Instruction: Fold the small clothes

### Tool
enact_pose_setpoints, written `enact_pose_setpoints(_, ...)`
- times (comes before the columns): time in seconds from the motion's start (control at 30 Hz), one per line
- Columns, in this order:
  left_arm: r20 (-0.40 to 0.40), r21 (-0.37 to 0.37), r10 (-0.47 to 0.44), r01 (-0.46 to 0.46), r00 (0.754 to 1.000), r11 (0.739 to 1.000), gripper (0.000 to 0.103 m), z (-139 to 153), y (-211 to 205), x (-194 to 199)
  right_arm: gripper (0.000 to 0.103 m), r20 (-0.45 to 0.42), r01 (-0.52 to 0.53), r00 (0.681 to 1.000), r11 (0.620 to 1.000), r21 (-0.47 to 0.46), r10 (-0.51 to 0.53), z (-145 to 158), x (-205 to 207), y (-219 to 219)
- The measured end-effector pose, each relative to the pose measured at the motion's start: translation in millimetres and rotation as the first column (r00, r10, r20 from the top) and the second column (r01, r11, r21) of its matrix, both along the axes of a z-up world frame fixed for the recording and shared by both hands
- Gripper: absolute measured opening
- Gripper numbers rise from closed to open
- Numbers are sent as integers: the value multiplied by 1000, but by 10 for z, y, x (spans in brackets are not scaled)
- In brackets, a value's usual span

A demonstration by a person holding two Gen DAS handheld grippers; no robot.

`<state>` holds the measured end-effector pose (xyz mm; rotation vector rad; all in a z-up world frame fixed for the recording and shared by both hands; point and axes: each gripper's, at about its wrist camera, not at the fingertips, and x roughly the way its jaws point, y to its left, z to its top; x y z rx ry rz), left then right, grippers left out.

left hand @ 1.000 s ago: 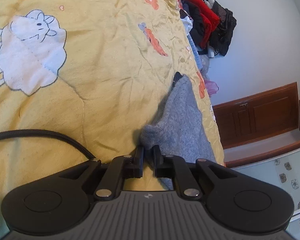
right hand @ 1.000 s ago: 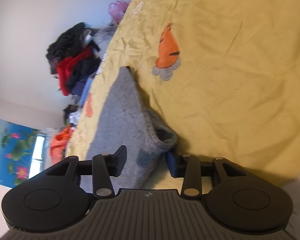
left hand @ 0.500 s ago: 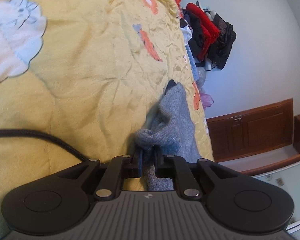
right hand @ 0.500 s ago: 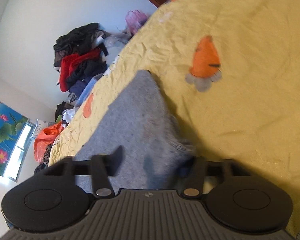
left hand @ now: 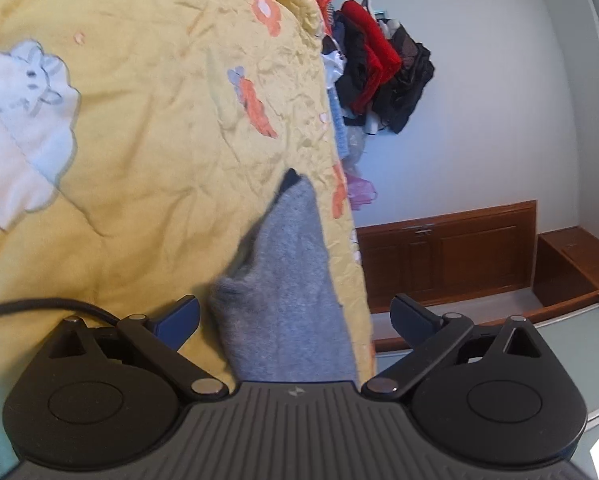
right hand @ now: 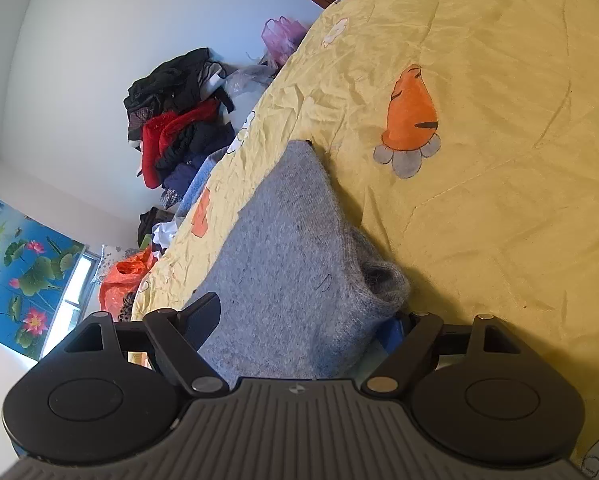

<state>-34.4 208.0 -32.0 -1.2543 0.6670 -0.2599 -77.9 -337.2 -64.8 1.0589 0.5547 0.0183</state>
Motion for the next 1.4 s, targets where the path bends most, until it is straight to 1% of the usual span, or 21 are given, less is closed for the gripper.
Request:
enact_pose_setpoints(0.1,-14,62,15,-14,1000,998,102,64,21,48,81,7,0,1000,1000,31,0,-15,-29,-60)
enact_pose_setpoints(0.17,-56,135,4,4,998,991,101,94,-55,145,80,6,5,1000,999,44,-6,-22,-23,-71)
enact_pose_setpoints(0.23,-75,219,-20,36,997,975,101,139,-183,235,82,-2,7,1000,999,41,-6,-17,-7,-61)
enact_pose_setpoints(0.33,-54,332,-56,70,997,941,102,199,-379,331,85,1,6,1000,999,34,-6,-7,0,-33)
enact_pose_setpoints(0.4,-39,357,-51,62,998,932,102,197,-461,383,85,3,6,1000,1000,24,-6,-6,-9,-19)
enact_pose_setpoints(0.47,-32,351,-48,56,998,935,101,180,-529,428,85,5,13,1000,1000,16,-13,-9,-10,-7)
enact_pose_setpoints(0.53,-27,354,-42,49,999,934,101,174,-601,457,81,-4,24,1000,1000,-3,-25,-8,17,22)
enact_pose_setpoints(0.57,-29,360,-40,48,999,932,91,179,-628,468,80,-13,26,1000,1000,-16,-26,-7,38,39)
enact_pose_setpoints(0.6,-41,361,-39,51,998,931,77,166,-639,467,72,-19,24,1000,999,-24,-25,-17,53,54)
enact_pose_setpoints(0.63,-77,362,-44,70,996,930,34,135,-646,495,46,-22,24,999,1000,-10,-25,-49,61,58)
enact_pose_setpoints(0.67,-127,355,-52,94,991,930,7,68,-646,517,30,-26,12,1000,1000,29,-11,-107,73,47)
enact_pose_setpoints(0.7,-153,329,-64,112,986,938,6,-19,-628,535,17,-38,8,999,998,66,-5,-170,83,33)
enact_pose_setpoints(0.77,-143,306,-59,101,988,947,6,-52,-583,503,17,-25,22,999,995,95,-20,-238,49,16)
enact_pose_setpoints(0.8,-137,322,-54,96,989,942,6,-31,-581,489,17,-23,25,999,995,92,-23,-241,29,21)
enact_pose_setpoints(0.87,-105,382,-44,81,994,921,5,58,-612,452,17,-14,28,1000,997,76,-27,-210,3,20)
enact_pose_setpoints(1.0,-21,448,-101,100,995,888,5,327,-674,340,15,60,18,998,998,59,-22,-5,-78,-13)
enact_pose_setpoints(1.1,1,448,-134,119,991,886,5,476,-629,201,15,102,-2,995,998,57,-4,162,-158,-18)
enact_pose_setpoints(1.2,1,444,-145,129,989,887,5,534,-487,-16,15,119,-43,992,997,60,36,269,-328,-29)
enact_pose_setpoints(1.27,-20,435,-152,146,988,889,5,504,-354,-174,15,111,-65,992,995,79,56,272,-502,-51)
enact_pose_setpoints(1.33,-57,435,-144,154,988,887,5,423,-240,-343,15,77,-88,994,991,99,81,225,-706,-40)
enact_pose_setpoints(1.4,-77,432,-167,184,983,883,6,324,-169,-464,15,25,-101,995,990,102,99,115,-887,5)
